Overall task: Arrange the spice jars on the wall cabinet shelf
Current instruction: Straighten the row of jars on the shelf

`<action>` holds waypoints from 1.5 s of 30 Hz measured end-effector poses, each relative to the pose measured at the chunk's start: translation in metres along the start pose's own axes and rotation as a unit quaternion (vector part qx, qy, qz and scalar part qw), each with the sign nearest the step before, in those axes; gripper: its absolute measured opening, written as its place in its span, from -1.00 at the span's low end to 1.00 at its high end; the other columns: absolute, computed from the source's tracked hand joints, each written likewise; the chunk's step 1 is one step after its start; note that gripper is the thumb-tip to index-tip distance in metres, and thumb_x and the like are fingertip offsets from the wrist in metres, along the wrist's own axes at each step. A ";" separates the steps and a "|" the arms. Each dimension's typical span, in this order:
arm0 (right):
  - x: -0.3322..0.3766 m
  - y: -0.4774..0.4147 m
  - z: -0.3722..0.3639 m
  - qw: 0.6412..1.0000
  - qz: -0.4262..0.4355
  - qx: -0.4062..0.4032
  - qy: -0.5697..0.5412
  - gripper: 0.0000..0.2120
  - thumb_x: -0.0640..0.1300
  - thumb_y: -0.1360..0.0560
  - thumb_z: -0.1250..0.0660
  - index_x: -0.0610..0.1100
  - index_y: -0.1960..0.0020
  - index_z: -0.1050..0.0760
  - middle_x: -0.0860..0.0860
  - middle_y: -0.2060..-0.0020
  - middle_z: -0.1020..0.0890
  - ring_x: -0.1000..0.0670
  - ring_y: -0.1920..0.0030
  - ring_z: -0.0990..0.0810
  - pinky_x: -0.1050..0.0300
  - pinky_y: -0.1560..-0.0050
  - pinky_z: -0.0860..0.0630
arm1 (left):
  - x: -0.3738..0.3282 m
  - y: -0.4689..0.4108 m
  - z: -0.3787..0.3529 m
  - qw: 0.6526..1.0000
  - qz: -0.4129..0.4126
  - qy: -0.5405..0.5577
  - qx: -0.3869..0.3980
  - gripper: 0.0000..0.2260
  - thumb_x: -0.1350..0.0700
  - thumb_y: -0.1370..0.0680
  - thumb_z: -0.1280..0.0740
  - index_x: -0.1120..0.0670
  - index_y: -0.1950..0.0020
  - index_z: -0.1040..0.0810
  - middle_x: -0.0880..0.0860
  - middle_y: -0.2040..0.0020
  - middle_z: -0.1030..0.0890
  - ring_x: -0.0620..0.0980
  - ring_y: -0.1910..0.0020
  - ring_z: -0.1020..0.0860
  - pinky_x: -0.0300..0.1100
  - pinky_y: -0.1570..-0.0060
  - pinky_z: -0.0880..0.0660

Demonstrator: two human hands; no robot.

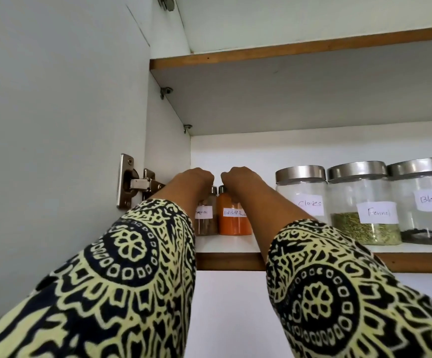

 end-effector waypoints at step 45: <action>-0.169 0.157 0.039 0.994 -0.026 -0.039 -0.099 -0.48 -0.13 -0.48 -0.37 -0.09 -0.40 -0.32 -0.13 -0.26 -0.51 -0.15 -0.23 -0.48 0.04 -0.14 -0.43 | -0.157 0.095 0.102 0.973 -0.138 0.170 -0.074 -0.52 0.12 -0.55 -0.33 0.02 -0.45 -0.30 0.05 -0.37 -0.46 0.08 -0.30 -0.43 -0.07 -0.26 -0.37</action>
Point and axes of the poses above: each hand's wrist, its own y-axis away from the middle knuckle, its own z-axis out of the back of the hand, x = y × z, the point moved 7 cm from there along -y, towards the middle knuckle
